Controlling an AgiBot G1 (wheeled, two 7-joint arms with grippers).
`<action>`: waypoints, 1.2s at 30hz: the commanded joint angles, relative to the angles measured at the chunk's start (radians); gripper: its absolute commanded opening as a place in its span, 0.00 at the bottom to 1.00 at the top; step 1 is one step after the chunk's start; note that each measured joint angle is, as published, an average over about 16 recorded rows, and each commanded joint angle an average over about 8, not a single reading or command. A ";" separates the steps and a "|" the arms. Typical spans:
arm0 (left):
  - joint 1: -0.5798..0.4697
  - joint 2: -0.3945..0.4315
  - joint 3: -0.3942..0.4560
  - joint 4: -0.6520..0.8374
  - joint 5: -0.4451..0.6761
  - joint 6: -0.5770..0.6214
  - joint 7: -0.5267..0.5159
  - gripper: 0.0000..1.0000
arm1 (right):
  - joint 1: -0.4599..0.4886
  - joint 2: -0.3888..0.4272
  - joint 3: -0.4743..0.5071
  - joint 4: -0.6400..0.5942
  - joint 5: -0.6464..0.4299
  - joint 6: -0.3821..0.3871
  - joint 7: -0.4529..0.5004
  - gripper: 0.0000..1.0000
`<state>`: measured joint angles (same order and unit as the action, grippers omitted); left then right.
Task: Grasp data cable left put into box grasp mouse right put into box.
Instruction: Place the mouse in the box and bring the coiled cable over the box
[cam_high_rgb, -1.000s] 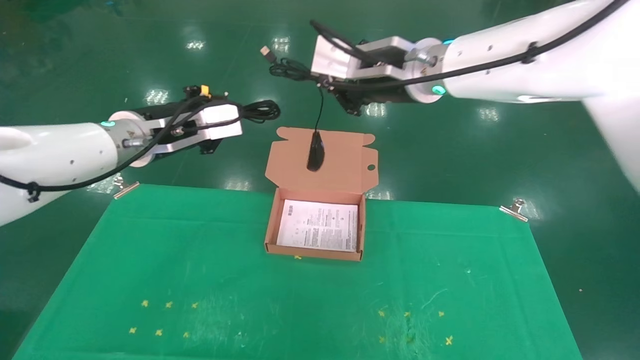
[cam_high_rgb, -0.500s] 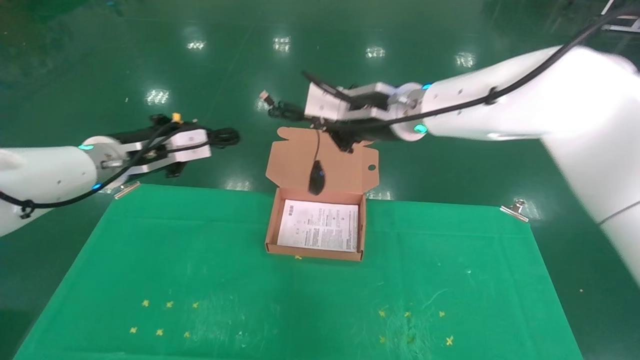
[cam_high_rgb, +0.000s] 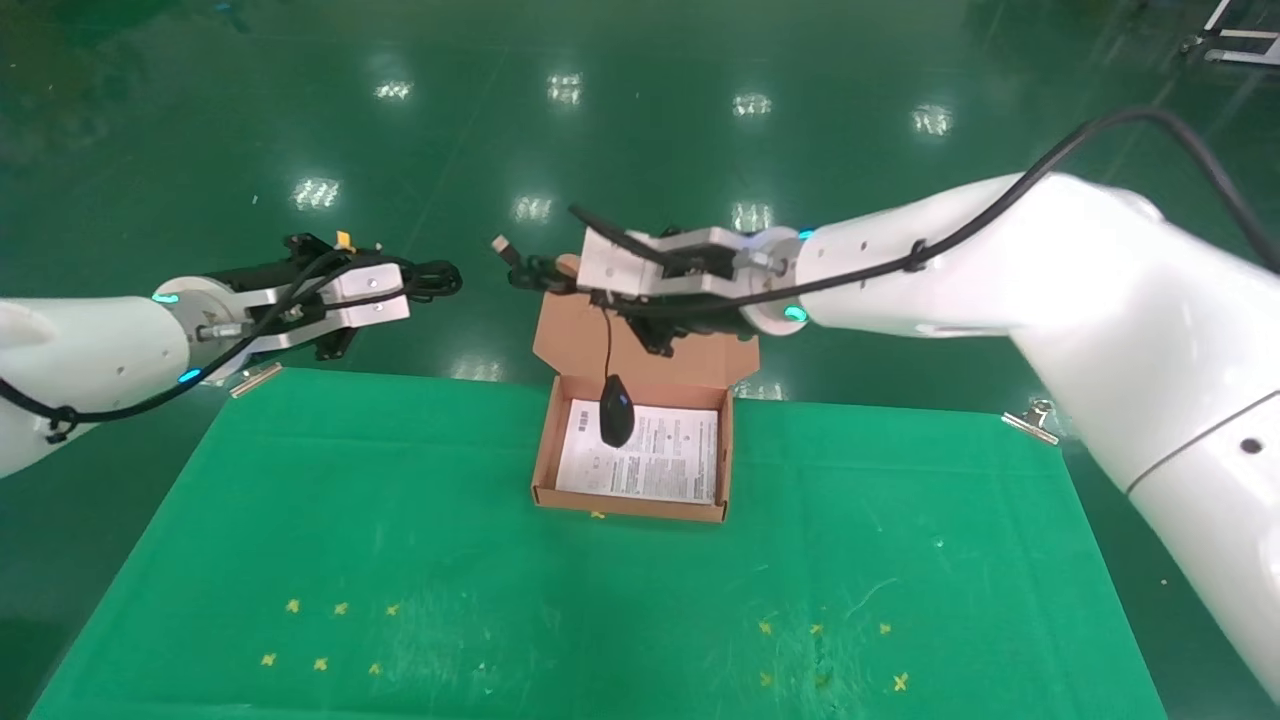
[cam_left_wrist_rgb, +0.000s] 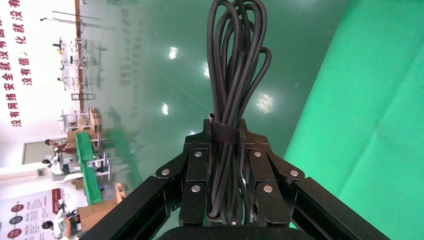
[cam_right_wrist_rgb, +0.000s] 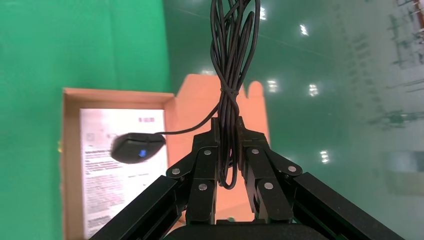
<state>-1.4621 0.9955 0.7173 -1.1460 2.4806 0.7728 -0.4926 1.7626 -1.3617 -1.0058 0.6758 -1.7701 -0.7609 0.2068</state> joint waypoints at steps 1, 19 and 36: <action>0.001 0.000 0.000 -0.002 0.003 0.001 -0.003 0.00 | -0.005 -0.002 -0.019 0.000 0.020 0.008 0.002 0.00; 0.002 0.000 -0.001 -0.006 0.007 0.003 -0.007 0.00 | -0.092 -0.005 -0.183 -0.154 0.130 0.101 0.053 0.00; 0.002 0.000 -0.001 -0.006 0.007 0.004 -0.007 0.00 | -0.128 -0.008 -0.279 -0.150 0.237 0.165 0.008 0.43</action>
<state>-1.4597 0.9954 0.7160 -1.1524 2.4879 0.7765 -0.4998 1.6347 -1.3700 -1.2845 0.5232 -1.5363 -0.5991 0.2175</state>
